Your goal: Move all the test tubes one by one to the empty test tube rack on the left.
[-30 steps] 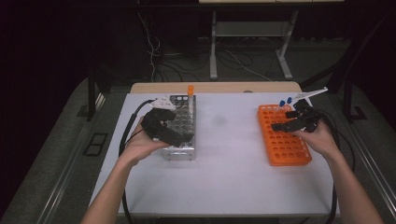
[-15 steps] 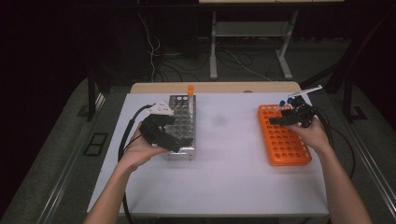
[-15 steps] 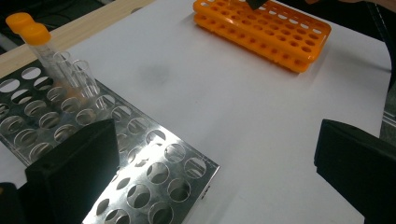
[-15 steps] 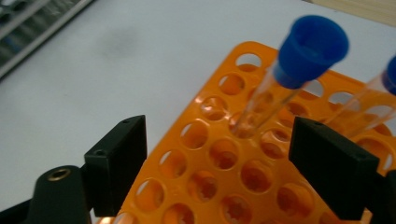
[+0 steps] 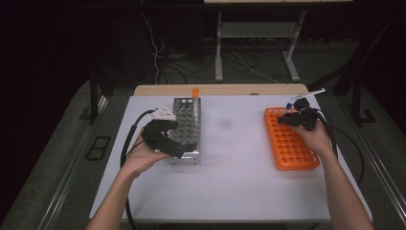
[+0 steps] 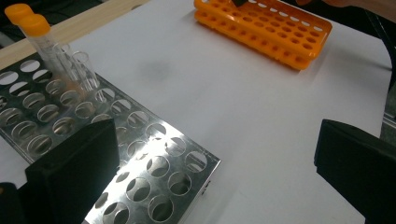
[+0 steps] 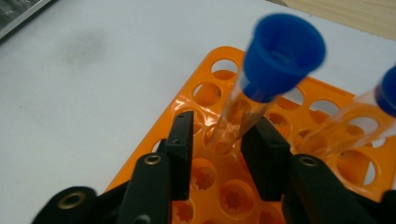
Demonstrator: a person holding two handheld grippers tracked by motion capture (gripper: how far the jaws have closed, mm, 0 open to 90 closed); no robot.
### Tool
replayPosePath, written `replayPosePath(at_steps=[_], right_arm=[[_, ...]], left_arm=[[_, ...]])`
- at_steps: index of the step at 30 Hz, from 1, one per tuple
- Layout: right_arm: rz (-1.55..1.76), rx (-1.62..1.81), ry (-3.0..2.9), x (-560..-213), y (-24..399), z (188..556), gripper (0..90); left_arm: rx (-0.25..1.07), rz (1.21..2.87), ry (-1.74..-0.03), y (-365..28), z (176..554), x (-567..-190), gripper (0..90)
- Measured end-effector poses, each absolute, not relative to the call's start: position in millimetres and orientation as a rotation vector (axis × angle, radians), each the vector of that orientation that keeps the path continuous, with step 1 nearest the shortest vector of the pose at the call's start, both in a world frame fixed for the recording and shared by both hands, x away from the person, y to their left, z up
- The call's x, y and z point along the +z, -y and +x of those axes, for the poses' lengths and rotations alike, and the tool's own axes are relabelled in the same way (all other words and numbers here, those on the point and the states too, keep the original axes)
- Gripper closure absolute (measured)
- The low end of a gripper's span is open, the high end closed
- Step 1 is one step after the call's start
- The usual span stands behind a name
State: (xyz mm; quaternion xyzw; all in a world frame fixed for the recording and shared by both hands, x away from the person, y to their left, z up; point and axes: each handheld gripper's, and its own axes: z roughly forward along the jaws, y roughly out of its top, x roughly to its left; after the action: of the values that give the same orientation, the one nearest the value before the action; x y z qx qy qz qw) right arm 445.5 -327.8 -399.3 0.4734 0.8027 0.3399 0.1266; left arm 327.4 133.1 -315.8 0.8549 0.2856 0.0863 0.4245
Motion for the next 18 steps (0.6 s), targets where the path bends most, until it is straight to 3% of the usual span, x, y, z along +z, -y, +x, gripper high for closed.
replayPosePath(at_steps=[12,18], right_arm=[[1.351,0.960,-2.290,-403,319,452,75.3],[1.333,0.940,-2.294,-402,316,451,75.8]], left_arm=[[0.204,2.151,-0.712,-133,327,-319,0.0],[0.199,2.156,-0.710,-132,328,-320,0.0]])
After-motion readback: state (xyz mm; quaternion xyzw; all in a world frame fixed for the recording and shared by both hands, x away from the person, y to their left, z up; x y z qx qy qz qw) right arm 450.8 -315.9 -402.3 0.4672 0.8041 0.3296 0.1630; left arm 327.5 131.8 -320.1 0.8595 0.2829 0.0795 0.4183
